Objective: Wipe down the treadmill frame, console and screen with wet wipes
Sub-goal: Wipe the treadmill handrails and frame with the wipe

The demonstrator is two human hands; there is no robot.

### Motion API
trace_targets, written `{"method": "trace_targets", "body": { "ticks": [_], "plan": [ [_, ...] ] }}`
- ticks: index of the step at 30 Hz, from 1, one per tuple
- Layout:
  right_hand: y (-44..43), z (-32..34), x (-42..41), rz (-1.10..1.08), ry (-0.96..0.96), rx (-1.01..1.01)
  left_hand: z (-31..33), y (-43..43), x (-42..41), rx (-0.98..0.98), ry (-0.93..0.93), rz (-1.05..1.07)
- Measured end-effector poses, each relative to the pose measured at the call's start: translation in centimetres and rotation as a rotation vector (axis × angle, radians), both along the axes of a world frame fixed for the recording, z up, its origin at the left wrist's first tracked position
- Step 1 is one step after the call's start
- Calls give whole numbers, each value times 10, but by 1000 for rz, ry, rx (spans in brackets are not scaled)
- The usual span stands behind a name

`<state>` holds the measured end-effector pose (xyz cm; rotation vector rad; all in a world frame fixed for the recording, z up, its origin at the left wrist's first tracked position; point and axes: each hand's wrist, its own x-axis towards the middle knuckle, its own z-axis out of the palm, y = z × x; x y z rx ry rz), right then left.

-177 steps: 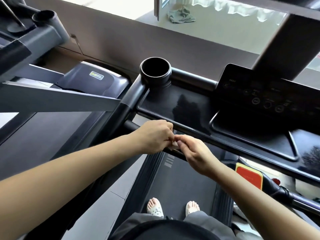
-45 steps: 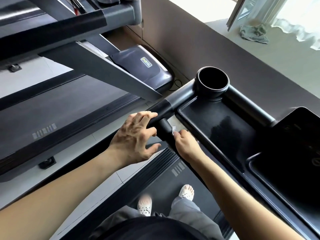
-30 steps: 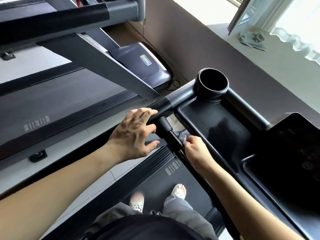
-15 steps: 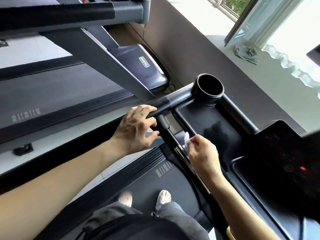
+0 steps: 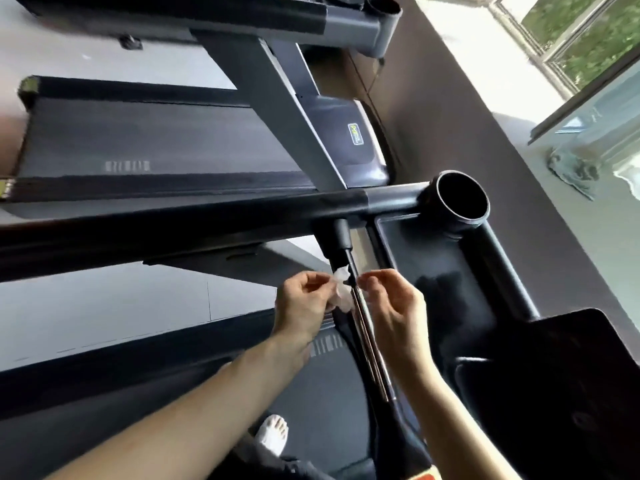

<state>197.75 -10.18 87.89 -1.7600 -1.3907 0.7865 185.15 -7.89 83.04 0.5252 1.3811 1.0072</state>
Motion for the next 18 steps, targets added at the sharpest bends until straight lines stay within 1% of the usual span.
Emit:
{"method": "trace_targets", "body": {
  "ticks": [2, 4, 6, 7, 11, 13, 15, 18],
  "plan": [
    [-3, -15, 9, -13, -219, 62, -8, 7, 2, 1, 45, 152],
    [-12, -28, 9, 75, -310, 82, -16, 16, 4, -3, -9, 268],
    [-22, -36, 9, 159, -391, 131, -21, 26, 13, 43, -67, 312],
    [-27, -37, 10, 185, -424, 158, -24, 28, 21, 82, -60, 332],
    [-31, -38, 18, 210, -461, 215, -38, 15, 49, 265, 125, 359],
    [-31, -41, 22, 192, -449, 217, -47, -7, 60, 344, 151, 300],
    [-33, -42, 23, 168, -435, 210, -53, -30, 69, 315, 147, 221],
    [-34, -43, 22, 152, -455, 220, -53, -26, 74, 248, 154, 217]
  ]
}}
